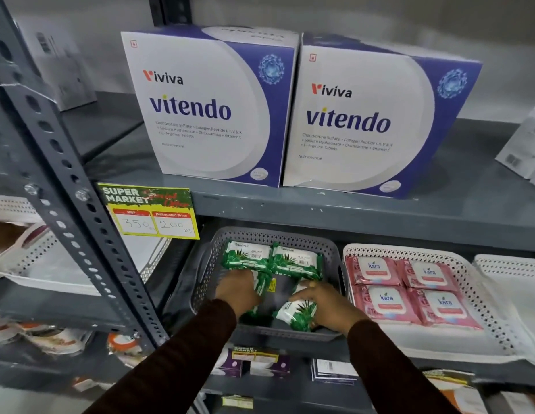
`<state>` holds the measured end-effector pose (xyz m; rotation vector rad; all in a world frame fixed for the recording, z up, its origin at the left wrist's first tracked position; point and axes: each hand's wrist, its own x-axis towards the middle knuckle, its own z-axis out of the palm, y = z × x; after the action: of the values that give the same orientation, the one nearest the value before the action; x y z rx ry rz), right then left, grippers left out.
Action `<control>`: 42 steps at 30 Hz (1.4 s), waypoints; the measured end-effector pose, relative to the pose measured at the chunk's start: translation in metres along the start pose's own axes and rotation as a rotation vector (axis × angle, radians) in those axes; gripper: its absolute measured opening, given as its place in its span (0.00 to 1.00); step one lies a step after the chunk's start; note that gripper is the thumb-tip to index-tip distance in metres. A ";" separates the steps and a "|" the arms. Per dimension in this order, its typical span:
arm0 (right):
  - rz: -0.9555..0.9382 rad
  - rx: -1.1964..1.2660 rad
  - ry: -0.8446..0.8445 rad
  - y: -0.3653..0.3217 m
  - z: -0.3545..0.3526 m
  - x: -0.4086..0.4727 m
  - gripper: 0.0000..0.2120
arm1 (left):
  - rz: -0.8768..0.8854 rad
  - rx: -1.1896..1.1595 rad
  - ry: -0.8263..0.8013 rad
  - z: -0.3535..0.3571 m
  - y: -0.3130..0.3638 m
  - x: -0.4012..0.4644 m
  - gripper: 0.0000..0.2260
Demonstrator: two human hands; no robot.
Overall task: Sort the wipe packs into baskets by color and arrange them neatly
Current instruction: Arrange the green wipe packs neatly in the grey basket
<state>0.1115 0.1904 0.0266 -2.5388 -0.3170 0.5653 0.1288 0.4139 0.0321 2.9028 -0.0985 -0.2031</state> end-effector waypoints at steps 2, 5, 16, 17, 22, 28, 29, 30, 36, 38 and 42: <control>0.004 -0.060 0.065 0.000 0.006 0.001 0.38 | 0.028 0.013 -0.081 -0.003 -0.005 0.005 0.13; 0.043 -0.187 0.117 -0.001 0.013 0.000 0.34 | 0.145 -0.004 -0.141 -0.007 -0.021 0.009 0.22; 0.029 -0.143 0.325 0.004 0.030 0.005 0.30 | 0.209 -0.308 -0.076 0.006 -0.045 0.004 0.26; 0.036 -0.141 0.337 0.001 0.031 0.009 0.29 | 0.205 -0.311 -0.069 0.007 -0.043 0.005 0.26; 0.035 -0.206 0.354 -0.011 0.038 0.027 0.25 | 0.154 -0.406 -0.088 0.013 -0.034 0.010 0.28; 0.029 -0.239 0.168 -0.008 0.045 0.038 0.31 | 0.189 -0.358 -0.132 0.024 -0.037 0.014 0.28; 0.024 -0.212 0.159 -0.007 0.043 0.041 0.32 | 0.182 -0.322 -0.109 0.026 -0.037 0.016 0.29; 0.027 -0.207 0.173 -0.007 0.041 0.045 0.32 | 0.189 -0.247 -0.076 0.027 -0.035 0.018 0.31; 0.089 -0.268 0.214 -0.003 0.024 0.071 0.33 | 0.184 -0.078 -0.041 0.022 -0.024 0.045 0.28; 0.071 -0.287 0.206 -0.001 0.025 0.076 0.32 | 0.153 0.017 -0.043 0.026 -0.025 0.054 0.28; 0.068 -0.338 0.223 0.000 0.031 0.079 0.32 | 0.160 0.098 -0.020 0.039 -0.027 0.057 0.27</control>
<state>0.1681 0.2295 -0.0238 -2.9150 -0.2638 0.2648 0.1813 0.4271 -0.0190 2.9719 -0.3517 -0.2047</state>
